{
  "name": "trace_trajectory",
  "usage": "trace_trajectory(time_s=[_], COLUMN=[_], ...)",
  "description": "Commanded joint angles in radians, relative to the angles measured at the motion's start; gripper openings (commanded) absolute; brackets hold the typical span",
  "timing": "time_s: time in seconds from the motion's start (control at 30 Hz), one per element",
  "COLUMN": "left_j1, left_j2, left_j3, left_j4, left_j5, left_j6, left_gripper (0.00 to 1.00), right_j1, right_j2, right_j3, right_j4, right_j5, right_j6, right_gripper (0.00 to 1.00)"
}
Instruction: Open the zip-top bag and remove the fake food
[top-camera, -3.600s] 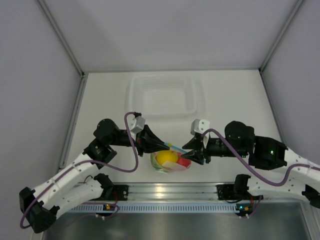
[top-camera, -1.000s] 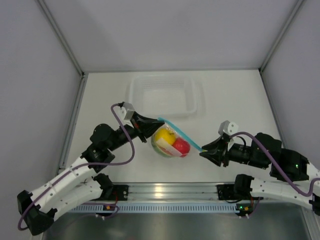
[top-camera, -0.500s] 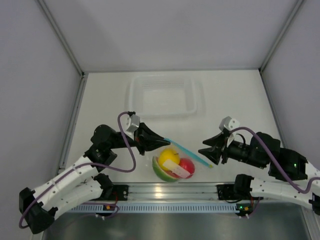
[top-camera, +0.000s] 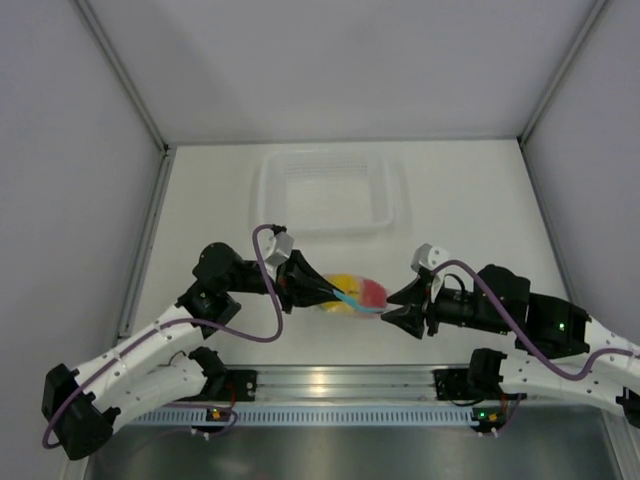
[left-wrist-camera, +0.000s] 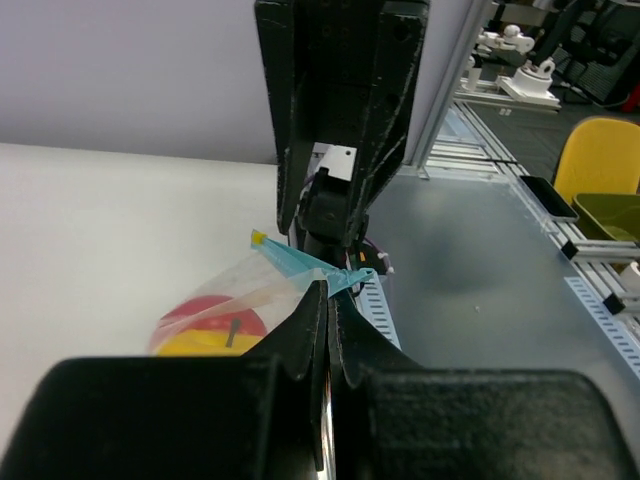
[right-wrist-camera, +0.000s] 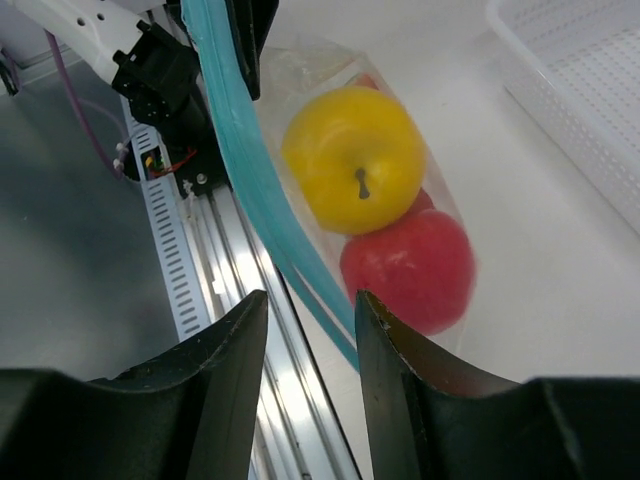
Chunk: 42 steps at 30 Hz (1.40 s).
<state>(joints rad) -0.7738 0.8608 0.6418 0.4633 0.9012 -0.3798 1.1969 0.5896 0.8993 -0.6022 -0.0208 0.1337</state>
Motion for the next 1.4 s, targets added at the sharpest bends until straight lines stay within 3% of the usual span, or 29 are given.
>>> trace_trajectory(time_s=[0.0, 0.27, 0.47, 0.67, 1.0, 1.17, 1.37], left_j1=[-0.001, -0.001, -0.001, -0.001, -0.001, -0.001, -0.001], left_j2=[-0.023, 0.001, 0.012, 0.029, 0.211, 0.36, 0.382], left_j3=[0.052, 0.059, 0.035, -0.057, -0.103, -0.056, -0.041], left_j4=[0.077, 0.077, 0.078, 0.078, 0.068, 0.067, 0.067], left_j5=[0.116, 0.085, -0.047, -0.11, -0.088, 0.014, 0.088], left_j6=[0.042, 0.039, 0.01, 0.035, 0.144, 0.11, 0.09], left_gripper=[0.0, 0.0, 0.0, 0.0, 0.0, 0.0, 0.0], right_j1=[-0.002, -0.002, -0.002, 0.0, -0.002, -0.003, -0.002], right_j2=[-0.004, 0.007, 0.012, 0.019, 0.033, 0.026, 0.033], right_j3=[-0.013, -0.026, -0.071, -0.134, -0.192, -0.189, -0.197], right_j4=[0.088, 0.107, 0.139, 0.117, 0.117, 0.081, 0.09], right_j5=[-0.013, -0.071, -0.091, 0.212, 0.42, 0.406, 0.337], right_j6=[-0.005, -0.009, 0.004, 0.079, 0.147, 0.153, 0.145], right_gripper=[0.41, 0.4, 0.4, 0.39, 0.4, 0.4, 0.4])
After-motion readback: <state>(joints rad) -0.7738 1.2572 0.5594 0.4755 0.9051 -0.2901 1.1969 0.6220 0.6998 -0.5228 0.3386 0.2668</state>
